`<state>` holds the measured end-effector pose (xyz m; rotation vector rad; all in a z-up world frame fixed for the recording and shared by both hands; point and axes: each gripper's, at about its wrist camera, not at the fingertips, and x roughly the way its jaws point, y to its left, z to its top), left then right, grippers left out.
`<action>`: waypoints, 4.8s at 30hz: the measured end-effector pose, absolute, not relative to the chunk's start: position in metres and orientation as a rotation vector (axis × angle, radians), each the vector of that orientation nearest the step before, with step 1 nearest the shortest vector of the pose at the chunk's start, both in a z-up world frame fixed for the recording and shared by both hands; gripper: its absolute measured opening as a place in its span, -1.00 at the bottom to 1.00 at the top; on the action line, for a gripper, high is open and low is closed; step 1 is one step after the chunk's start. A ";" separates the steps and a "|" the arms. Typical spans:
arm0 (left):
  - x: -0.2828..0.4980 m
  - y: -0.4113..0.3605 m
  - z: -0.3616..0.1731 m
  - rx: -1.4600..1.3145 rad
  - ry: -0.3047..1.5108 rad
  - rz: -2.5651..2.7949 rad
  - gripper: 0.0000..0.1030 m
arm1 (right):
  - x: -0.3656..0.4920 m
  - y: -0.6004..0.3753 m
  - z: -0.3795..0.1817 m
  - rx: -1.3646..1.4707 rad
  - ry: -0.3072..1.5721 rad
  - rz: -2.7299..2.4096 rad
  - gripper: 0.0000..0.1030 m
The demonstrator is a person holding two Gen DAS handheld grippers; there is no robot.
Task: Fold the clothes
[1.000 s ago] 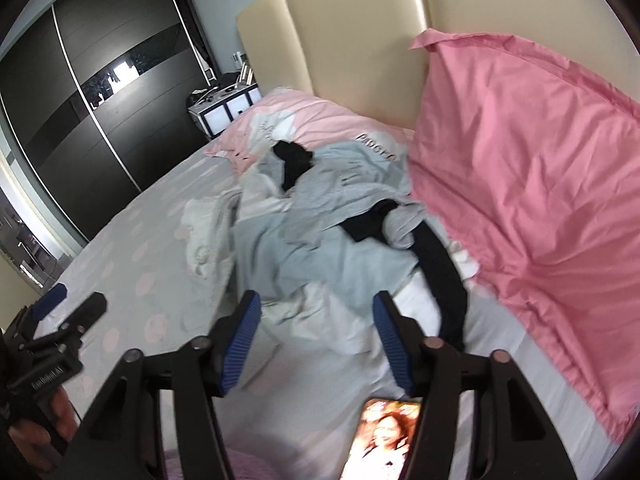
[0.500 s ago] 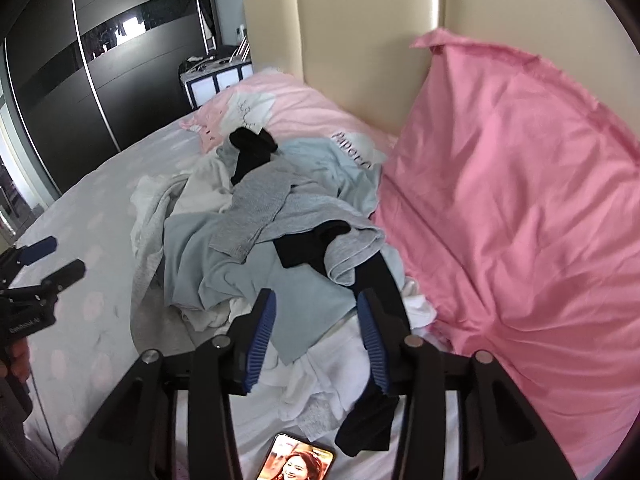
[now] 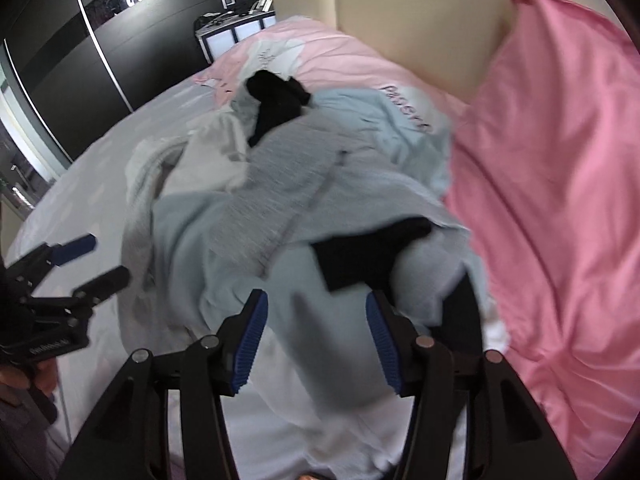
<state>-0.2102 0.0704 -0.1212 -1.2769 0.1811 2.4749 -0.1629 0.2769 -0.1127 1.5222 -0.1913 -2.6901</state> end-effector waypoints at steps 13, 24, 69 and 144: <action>-0.212 0.044 -0.132 -1.304 0.197 2.478 0.62 | -0.242 0.281 -0.111 1.511 -0.178 -2.746 -0.01; -0.190 0.005 -0.136 -1.383 0.179 2.512 0.62 | -0.244 0.283 -0.102 1.548 -0.072 -2.784 -0.67; 0.047 -0.285 -0.092 -1.436 -0.128 2.958 0.62 | 0.013 -0.113 -0.079 1.314 -0.063 -2.286 -0.73; 0.020 -0.257 -0.167 -1.526 -0.356 2.711 0.62 | -0.041 -0.005 -0.173 1.675 -0.343 -2.318 -0.07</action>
